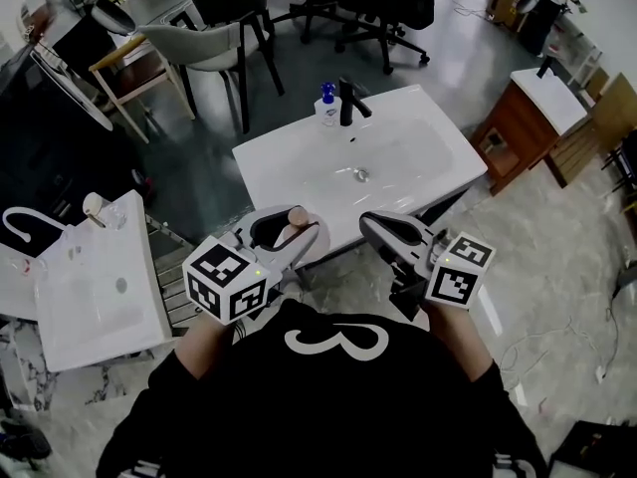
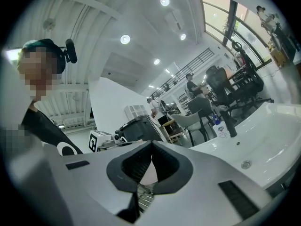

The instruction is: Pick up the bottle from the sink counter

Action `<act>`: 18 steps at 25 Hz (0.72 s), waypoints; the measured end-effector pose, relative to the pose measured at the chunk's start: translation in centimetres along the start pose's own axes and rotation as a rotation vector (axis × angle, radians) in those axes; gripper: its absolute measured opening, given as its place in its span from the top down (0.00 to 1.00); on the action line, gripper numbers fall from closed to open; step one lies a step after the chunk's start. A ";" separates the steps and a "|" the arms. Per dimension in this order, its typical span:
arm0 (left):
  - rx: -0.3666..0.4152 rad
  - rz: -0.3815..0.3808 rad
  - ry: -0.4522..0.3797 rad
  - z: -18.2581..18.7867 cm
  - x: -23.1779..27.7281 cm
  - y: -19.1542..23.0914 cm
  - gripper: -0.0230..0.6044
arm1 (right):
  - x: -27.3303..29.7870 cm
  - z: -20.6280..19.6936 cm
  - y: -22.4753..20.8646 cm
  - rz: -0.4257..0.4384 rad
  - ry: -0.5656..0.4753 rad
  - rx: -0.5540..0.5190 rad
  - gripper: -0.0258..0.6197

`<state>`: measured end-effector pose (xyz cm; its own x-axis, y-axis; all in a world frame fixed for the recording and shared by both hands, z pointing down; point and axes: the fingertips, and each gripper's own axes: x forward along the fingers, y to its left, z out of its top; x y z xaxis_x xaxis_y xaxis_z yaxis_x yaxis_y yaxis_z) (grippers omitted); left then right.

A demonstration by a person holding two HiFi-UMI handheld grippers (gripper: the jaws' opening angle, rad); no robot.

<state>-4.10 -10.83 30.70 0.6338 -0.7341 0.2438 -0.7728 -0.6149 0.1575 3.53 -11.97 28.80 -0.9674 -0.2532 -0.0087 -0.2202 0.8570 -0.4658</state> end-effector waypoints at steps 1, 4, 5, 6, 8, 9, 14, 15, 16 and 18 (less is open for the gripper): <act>0.003 -0.005 -0.003 0.1 0.0 -0.2 0.72 | -0.1 0.1 0.3 0.001 0.006 -0.016 0.94; 0.018 -0.013 -0.007 0.7 -0.3 -0.9 0.72 | 0.1 0.1 1.2 0.005 0.029 -0.076 0.94; 0.021 -0.014 -0.009 0.9 -0.3 -1.1 0.72 | 0.1 0.1 1.4 0.005 0.038 -0.094 0.94; 0.022 -0.015 -0.010 1.1 -0.4 -1.3 0.72 | 0.1 0.1 1.6 0.006 0.045 -0.108 0.94; 0.024 -0.014 -0.012 1.3 -0.6 -1.5 0.73 | 0.2 0.1 2.0 0.013 0.051 -0.124 0.94; 0.026 -0.012 -0.012 1.5 -0.7 -1.6 0.72 | 0.3 0.2 2.1 0.018 0.050 -0.127 0.94; 0.029 -0.001 -0.017 1.7 -1.1 -1.6 0.73 | -0.1 0.1 1.5 -0.004 0.052 -0.143 0.94; 0.028 0.000 -0.019 1.7 -1.2 -1.6 0.72 | -0.2 0.1 1.5 -0.007 0.050 -0.145 0.94; 0.026 0.002 -0.019 1.7 -1.2 -1.5 0.72 | -0.2 0.1 1.5 -0.008 0.048 -0.147 0.94; 0.022 0.007 -0.017 1.7 -1.4 -1.3 0.72 | 0.0 0.1 1.5 -0.010 0.047 -0.148 0.94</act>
<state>-3.89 -9.47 28.57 0.6288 -0.7433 0.2285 -0.7765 -0.6155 0.1348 3.21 -10.72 28.02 -0.9692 -0.2433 0.0382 -0.2420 0.9122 -0.3305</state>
